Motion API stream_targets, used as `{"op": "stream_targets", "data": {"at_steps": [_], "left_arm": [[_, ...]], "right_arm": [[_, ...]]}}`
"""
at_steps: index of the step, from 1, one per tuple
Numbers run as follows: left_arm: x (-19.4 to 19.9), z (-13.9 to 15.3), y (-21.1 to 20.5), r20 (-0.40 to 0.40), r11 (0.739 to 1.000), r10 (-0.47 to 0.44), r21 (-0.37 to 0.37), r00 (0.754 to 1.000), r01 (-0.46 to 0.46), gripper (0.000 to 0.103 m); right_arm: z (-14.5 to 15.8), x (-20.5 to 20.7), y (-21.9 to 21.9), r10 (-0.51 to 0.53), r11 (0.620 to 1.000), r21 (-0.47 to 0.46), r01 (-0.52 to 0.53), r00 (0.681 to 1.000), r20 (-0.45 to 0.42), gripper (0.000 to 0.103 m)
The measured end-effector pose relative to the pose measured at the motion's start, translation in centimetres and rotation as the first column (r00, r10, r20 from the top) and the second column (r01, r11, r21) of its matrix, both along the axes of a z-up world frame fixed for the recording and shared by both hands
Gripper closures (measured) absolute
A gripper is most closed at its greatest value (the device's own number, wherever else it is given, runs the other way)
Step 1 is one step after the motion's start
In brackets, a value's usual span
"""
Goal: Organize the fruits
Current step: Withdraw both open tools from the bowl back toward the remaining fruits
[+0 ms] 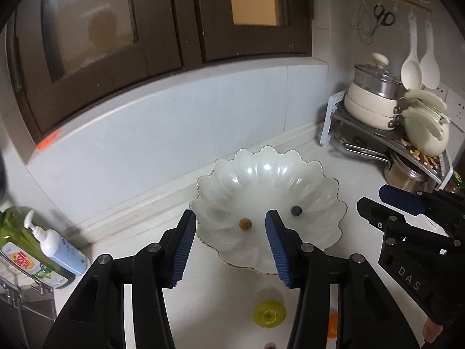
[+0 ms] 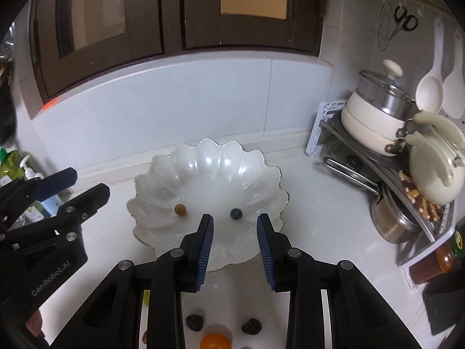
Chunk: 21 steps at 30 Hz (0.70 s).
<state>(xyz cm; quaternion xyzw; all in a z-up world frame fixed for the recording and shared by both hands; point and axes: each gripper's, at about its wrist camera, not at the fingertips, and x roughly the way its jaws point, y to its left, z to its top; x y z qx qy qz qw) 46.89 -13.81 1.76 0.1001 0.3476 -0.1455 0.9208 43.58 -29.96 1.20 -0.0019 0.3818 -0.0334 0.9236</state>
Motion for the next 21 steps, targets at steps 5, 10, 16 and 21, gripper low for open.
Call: {"op": "stream_targets", "data": {"at_steps": [5,10,16,21], "left_arm": [[-1.9,0.7,0.4,0.03,1.0,-0.007,0.001,1.0,0.007,0.054],[-3.8,1.1,1.2,0.065,1.0,0.0,-0.015,0.998,0.001,0.053],[-5.4,1.2,1.9,0.088,1.0,0.004,-0.027,0.996,-0.002,0.052],[-7.1,1.1,2.8,0.098,0.999,0.012,-0.045,0.995,-0.008,0.052]], "right_arm": [[0.7,-1.8,0.4,0.014,1.0,0.011,-0.014,0.999,0.034,0.071],[1.1,-3.8,1.0,0.028,1.0,0.005,-0.028,0.997,0.067,0.071],[1.8,-6.1,1.7,0.03,0.999,-0.029,-0.027,0.992,0.119,0.071],[1.9,-8.0,2.3,0.049,0.997,-0.062,-0.04,0.988,0.146,0.071]]}}
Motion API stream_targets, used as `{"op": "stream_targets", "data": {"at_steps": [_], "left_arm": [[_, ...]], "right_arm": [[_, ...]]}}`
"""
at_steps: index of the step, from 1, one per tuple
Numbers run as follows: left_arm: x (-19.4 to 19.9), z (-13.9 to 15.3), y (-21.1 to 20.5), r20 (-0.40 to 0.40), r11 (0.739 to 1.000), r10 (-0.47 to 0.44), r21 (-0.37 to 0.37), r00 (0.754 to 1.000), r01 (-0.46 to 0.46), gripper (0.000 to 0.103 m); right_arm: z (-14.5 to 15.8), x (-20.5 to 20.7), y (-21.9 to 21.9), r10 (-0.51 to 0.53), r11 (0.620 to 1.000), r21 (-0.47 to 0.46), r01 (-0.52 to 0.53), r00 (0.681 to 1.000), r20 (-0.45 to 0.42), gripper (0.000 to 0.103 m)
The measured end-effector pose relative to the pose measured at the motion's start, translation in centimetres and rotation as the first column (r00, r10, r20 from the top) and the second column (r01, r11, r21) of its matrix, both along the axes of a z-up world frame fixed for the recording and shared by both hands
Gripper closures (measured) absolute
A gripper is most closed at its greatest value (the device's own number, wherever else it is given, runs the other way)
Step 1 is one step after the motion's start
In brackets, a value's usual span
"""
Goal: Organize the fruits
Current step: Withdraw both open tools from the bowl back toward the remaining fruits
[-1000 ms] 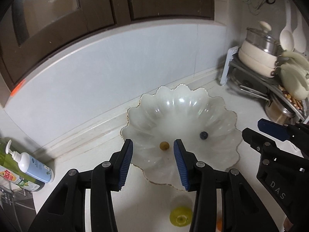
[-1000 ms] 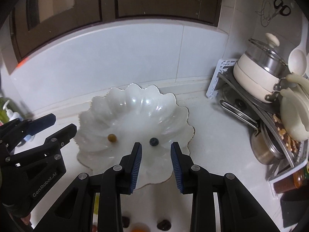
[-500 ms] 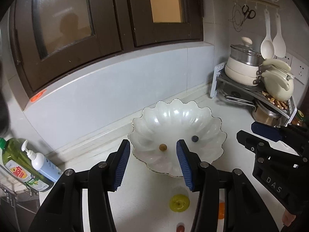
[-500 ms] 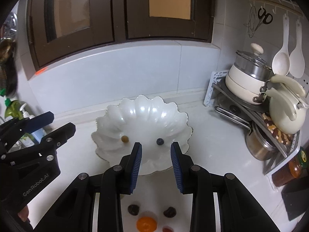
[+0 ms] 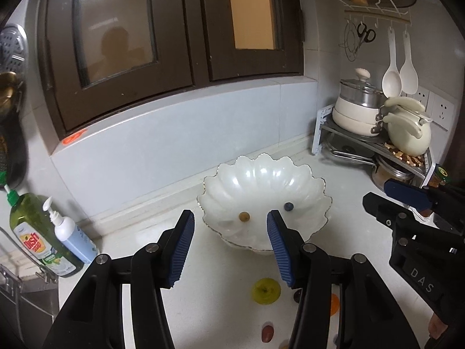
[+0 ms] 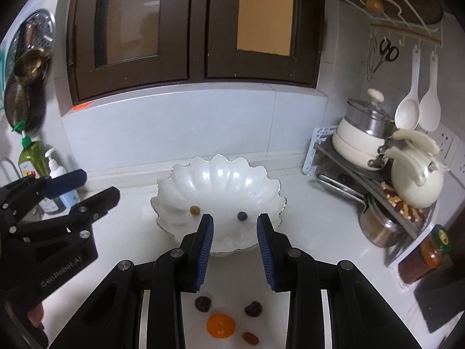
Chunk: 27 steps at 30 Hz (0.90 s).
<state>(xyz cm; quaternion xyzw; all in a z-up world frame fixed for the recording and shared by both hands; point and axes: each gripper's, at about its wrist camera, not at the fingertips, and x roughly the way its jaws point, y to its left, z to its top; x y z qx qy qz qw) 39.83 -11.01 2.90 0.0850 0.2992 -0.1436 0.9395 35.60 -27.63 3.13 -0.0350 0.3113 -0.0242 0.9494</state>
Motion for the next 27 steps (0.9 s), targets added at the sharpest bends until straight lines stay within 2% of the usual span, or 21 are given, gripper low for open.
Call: {"op": "stream_targets", "data": {"at_steps": [13,27], "left_arm": [[-4.1,0.4,0.8,0.067,1.0,0.005,-0.005,0.998,-0.004,0.052],[-7.6,-0.7,1.2,0.063,0.999,-0.033,-0.011,0.997,0.034,0.052]], "right_arm": [[0.0,-3.6,0.1,0.012,1.0,0.005,-0.012,0.999,0.051,0.07],[-1.1,-7.2,0.8,0.025,1.0,0.012,-0.026,0.998,0.062,0.071]]}}
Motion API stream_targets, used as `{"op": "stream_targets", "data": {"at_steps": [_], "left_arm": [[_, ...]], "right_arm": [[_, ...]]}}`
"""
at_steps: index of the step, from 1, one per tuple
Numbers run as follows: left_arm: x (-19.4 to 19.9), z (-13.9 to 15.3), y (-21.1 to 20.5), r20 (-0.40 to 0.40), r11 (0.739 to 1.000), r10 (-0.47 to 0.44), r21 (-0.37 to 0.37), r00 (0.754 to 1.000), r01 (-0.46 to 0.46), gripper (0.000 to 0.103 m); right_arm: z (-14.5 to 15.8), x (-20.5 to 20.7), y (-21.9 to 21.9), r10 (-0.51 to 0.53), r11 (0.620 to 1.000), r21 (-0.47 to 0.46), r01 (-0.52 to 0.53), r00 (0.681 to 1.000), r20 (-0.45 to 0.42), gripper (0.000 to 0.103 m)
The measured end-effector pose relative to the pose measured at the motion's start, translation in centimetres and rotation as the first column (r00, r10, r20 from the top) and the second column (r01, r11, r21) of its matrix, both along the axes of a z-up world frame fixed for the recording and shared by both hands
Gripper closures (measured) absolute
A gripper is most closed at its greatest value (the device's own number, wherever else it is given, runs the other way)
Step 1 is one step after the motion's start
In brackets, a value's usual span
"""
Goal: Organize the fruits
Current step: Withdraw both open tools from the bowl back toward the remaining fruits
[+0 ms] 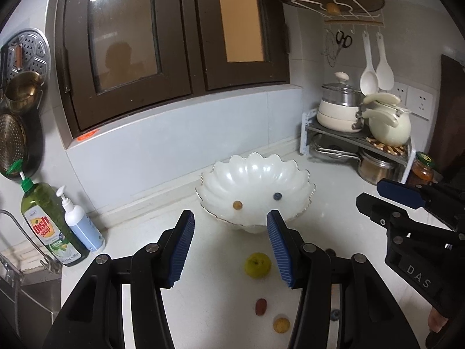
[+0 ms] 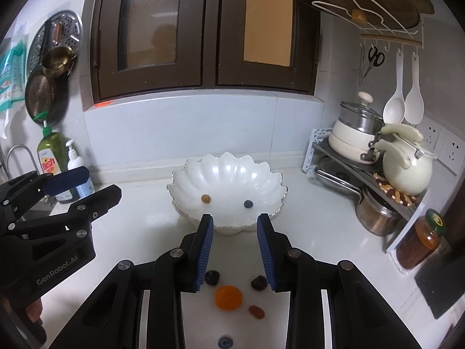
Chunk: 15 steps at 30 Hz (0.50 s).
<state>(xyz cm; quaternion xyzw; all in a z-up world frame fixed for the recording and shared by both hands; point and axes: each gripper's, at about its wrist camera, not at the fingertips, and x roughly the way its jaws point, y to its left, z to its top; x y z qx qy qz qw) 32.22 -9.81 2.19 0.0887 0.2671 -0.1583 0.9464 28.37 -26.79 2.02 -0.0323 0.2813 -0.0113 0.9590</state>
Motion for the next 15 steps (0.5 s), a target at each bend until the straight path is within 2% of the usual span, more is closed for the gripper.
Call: {"op": "stream_targets", "data": {"at_steps": [15], "left_arm": [[-2.8,-2.7,0.3,-0.044,0.999,-0.039,-0.004,0.998,0.039,0.052]], "right_arm": [[-2.8,-2.5,-0.3,-0.029,1.0,0.007,0.029,0.999,-0.044,0.071]]}}
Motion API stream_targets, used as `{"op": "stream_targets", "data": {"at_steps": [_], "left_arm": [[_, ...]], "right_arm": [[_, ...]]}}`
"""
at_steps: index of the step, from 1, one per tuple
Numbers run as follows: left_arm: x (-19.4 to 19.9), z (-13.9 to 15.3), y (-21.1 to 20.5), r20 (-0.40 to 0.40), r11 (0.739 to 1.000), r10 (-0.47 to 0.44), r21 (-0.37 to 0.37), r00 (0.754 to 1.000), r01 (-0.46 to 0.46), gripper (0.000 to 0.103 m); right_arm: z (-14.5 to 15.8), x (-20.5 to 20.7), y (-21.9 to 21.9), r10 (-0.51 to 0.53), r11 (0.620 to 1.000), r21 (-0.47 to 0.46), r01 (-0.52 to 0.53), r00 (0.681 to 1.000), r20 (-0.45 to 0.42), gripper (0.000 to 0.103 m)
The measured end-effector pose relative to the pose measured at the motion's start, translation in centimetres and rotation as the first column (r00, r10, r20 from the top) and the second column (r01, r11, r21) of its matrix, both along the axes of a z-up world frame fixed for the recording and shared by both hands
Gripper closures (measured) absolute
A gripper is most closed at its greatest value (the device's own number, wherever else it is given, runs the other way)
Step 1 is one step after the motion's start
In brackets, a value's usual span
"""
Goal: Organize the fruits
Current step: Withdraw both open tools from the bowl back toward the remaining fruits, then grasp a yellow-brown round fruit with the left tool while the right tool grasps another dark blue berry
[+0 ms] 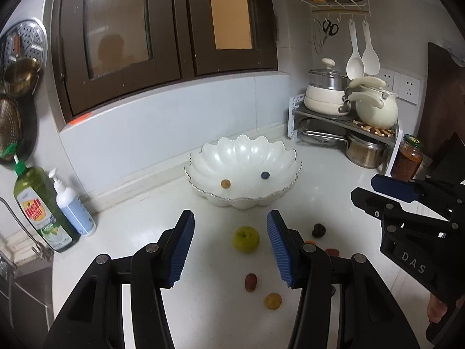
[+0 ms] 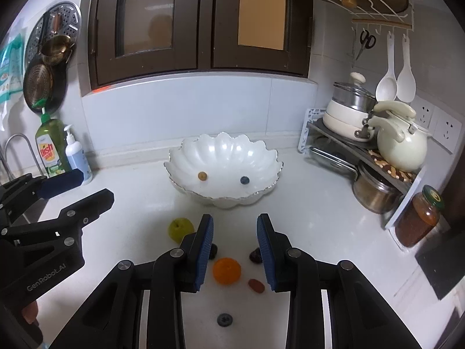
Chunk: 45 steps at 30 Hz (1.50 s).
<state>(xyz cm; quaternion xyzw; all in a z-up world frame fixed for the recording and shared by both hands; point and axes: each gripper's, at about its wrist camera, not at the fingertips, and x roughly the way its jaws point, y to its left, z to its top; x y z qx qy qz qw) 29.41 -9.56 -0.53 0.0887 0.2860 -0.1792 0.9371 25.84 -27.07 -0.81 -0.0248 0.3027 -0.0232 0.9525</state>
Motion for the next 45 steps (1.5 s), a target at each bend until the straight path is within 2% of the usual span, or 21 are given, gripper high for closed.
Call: {"op": "stream_targets", "data": {"at_steps": [4,9,26,34,45], "left_arm": [[-0.5,-0.9,-0.1,-0.013,1.0,-0.019,0.008,1.0,0.019,0.052],[-0.9,-2.0,-0.3,-0.042,0.999,-0.029,0.021,0.999,0.03,0.052],[-1.0,-5.9,-0.9,-0.136,0.998,-0.045,0.044,0.99,0.052,0.052],[-0.8,-8.1,-1.2,-0.182,0.995,-0.066,0.065,0.981,0.079,0.052],[-0.5,-10.7,-2.0,-0.25,0.987,-0.106,0.093,0.962,0.132,0.052]], "right_arm": [[-0.8,-0.7,0.1,0.002,1.0,0.011,-0.002,1.0,-0.006,0.071],[-2.3,-1.1,0.3,0.02,0.999,0.033,-0.018,0.999,-0.049,0.071],[-7.1,-1.2,-0.3,-0.004,0.995,0.095,0.021,0.985,-0.175,0.071],[-8.9,-1.1,-0.3,-0.021,0.996,0.084,0.041,0.976,-0.219,0.071],[-11.4,-0.9,-0.5,-0.032,0.991,0.118,0.068,0.959,-0.282,0.071]]}}
